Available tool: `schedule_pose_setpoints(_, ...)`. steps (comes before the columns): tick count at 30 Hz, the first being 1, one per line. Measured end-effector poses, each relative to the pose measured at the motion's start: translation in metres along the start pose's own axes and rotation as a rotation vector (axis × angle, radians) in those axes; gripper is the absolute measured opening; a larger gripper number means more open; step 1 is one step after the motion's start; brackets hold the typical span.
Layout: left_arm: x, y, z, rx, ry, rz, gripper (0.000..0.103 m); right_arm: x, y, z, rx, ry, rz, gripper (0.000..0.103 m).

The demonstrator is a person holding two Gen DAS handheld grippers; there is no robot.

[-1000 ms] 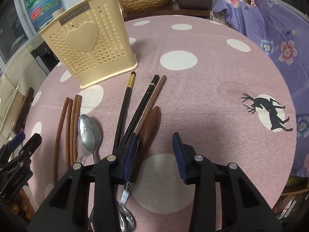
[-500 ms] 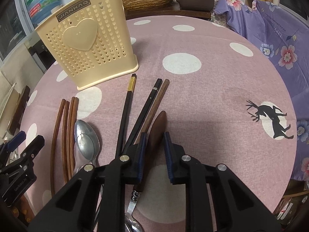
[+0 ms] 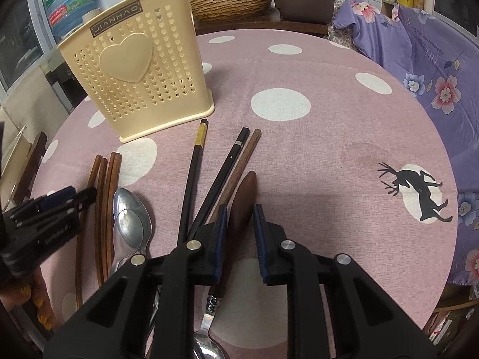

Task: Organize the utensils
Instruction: 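Grasp a brown wooden chopstick with the left tool while the right tool grasps the wooden-handled spoon, then lift both held utensils and carry them over the beige holder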

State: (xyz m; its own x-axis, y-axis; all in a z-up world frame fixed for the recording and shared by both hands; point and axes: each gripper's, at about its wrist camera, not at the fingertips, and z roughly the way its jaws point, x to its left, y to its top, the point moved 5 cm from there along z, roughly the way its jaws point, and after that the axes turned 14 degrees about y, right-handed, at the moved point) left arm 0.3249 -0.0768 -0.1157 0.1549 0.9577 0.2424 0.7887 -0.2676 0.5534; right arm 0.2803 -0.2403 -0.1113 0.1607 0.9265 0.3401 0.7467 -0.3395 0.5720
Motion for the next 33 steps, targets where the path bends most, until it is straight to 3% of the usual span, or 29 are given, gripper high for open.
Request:
schedule_pose_setpoints(4, -0.003, 0.011, 0.006, 0.002, 0.01, -0.011, 0.034, 0.001, 0.001, -0.003, -0.012, 0.005, -0.003, 0.018)
schedule_pose_setpoints(9, -0.011, 0.014, 0.006, -0.005, 0.028, 0.001, 0.01, 0.0, 0.003, -0.01, -0.042, 0.017, 0.002, 0.017)
schedule_pose_setpoints(13, -0.012, 0.014, 0.006, -0.013, 0.039, -0.005, 0.009, 0.002, 0.004, -0.018, -0.066, 0.025, -0.006, 0.017)
schedule_pose_setpoints(18, -0.004, 0.015, 0.006, 0.005, -0.006, -0.055, 0.009, 0.006, 0.006, -0.03, -0.101, 0.03, -0.026, 0.016)
schedule_pose_setpoints(23, 0.008, 0.021, -0.005, -0.038, -0.021, -0.095, 0.008, 0.008, 0.007, -0.047, -0.151, 0.029, -0.057, 0.016)
schedule_pose_setpoints(33, 0.048, 0.038, -0.077, -0.238, -0.079, -0.18, 0.008, 0.004, 0.021, -0.113, -0.337, -0.016, -0.158, 0.016)
